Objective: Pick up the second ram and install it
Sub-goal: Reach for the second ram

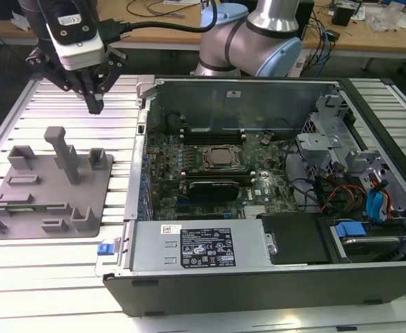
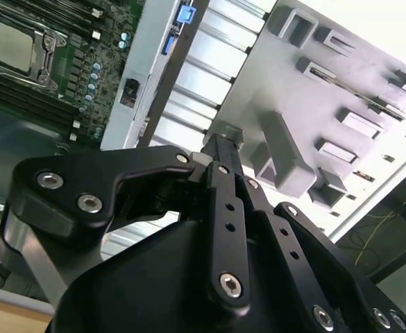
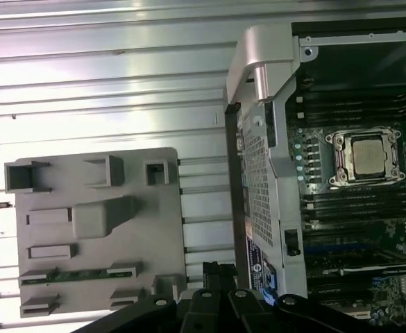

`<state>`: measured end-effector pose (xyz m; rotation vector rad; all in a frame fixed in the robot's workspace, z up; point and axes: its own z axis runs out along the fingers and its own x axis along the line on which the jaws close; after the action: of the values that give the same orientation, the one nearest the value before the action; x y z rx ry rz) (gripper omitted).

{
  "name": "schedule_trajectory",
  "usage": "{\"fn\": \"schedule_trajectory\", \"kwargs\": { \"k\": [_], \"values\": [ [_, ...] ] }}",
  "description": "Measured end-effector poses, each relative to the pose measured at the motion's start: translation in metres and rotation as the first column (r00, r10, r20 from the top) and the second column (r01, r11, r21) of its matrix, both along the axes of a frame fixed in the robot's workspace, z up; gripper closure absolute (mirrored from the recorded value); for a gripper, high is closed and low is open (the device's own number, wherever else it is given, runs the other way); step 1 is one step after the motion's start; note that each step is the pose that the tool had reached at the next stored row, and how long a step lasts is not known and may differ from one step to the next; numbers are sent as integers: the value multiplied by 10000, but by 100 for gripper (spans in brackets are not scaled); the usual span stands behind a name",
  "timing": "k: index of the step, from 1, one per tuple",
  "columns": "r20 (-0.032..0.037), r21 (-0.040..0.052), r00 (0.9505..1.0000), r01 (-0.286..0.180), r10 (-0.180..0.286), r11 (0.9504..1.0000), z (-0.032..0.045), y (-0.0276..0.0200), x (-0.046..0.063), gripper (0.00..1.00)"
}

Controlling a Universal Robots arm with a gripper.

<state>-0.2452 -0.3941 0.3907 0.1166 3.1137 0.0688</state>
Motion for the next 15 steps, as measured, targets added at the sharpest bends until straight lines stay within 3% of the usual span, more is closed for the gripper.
{"fn": "schedule_trajectory", "kwargs": {
  "k": [10,15],
  "values": [
    [-3,-1,10000,0,0,10000,-52,0,-123,92],
    [-3,0,10000,0,0,10000,-129,0,-221,92]
  ]
}}
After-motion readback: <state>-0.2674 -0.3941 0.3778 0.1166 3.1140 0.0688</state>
